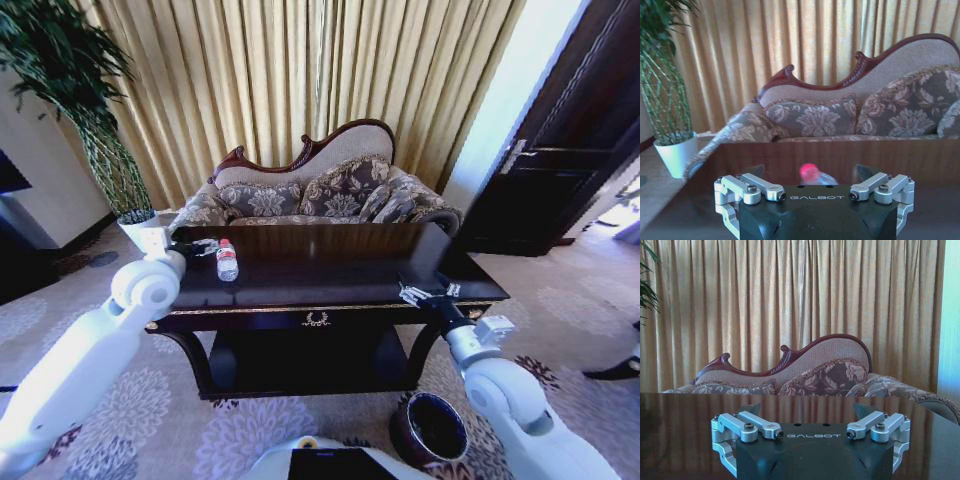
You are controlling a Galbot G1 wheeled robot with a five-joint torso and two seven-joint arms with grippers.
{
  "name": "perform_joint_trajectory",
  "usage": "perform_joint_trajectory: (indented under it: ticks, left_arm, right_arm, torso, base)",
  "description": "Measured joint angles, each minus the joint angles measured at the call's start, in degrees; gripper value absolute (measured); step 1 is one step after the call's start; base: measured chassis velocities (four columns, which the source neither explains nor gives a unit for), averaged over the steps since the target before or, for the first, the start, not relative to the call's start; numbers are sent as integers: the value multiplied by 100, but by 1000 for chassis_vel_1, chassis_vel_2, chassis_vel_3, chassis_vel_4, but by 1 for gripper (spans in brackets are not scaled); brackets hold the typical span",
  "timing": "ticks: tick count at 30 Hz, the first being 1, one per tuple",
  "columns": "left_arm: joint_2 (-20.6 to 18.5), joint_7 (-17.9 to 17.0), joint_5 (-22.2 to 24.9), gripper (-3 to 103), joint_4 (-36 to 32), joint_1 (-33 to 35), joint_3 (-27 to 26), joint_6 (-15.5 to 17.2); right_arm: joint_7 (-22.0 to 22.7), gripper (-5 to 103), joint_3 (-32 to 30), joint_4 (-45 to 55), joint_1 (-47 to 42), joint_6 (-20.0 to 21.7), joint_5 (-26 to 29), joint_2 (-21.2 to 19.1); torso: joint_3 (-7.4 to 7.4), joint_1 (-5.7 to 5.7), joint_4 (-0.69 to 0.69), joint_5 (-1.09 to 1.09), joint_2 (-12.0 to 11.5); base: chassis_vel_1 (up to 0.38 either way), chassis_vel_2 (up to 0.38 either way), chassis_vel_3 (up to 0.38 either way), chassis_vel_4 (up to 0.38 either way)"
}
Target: Move to the front of the table and place the trash on the table into the trash bin.
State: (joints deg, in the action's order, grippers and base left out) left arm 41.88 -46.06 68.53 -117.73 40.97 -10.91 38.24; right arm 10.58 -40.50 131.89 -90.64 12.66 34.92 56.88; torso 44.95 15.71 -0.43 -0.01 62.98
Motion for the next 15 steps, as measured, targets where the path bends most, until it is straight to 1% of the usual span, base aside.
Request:
perform_joint_trajectory:
  ticks: [1, 2, 4, 6, 8, 9, 11, 14, 15]
  left_arm:
    - [72, -81, -7, 100, 18, -73, 138, -3]
    - [72, -81, -7, 100, 18, -73, 138, -3]
    - [166, -232, -16, 100, 47, -197, 372, -3]
    - [184, -264, -37, 100, 56, -232, 445, 2]
    - [211, -336, -139, 100, 145, -370, 693, 58]
    - [211, -336, -139, 100, 145, -370, 693, 58]
    - [239, -475, -156, 100, 210, -496, 865, 91]
    - [244, -564, -147, 100, 210, -534, 924, 121]
    - [246, -647, -98, 100, 198, -552, 945, 182]
  right_arm:
    - [0, 100, -15, 9, -15, 0, 6, -5]
    - [0, 100, -15, 9, -15, 0, 6, -5]
    - [2, 100, -51, 13, -26, -2, 25, -55]
    - [3, 100, -62, -10, -26, -23, 27, -87]
    - [6, 100, -78, -112, 5, -70, 35, -182]
    - [6, 100, -78, -112, 5, -70, 35, -182]
    - [7, 100, -45, -167, 46, -78, 43, -198]
    - [7, 100, -1, -202, 58, -79, 41, -179]
    - [7, 100, 36, -236, 62, -80, 15, -152]
  torso:
    - [0, 0, 0, 0, 0]
    - [0, 0, 0, 0, 0]
    - [0, 0, -1, 0, 0]
    - [0, 0, -1, 0, 0]
    - [0, 0, 1, 1, 0]
    - [0, 0, 1, 1, 0]
    - [0, 0, 0, 0, 0]
    - [0, 0, 0, 1, 0]
    - [0, 0, 1, 1, 0]
  base:
    - [0, 0, 0, 0]
    - [0, 0, 0, 0]
    - [0, 0, 0, 0]
    - [0, 0, 0, 0]
    - [0, 0, 0, 0]
    - [0, 0, 0, 0]
    - [0, 0, 0, 0]
    - [0, 0, 0, 0]
    - [0, 0, 0, 0]
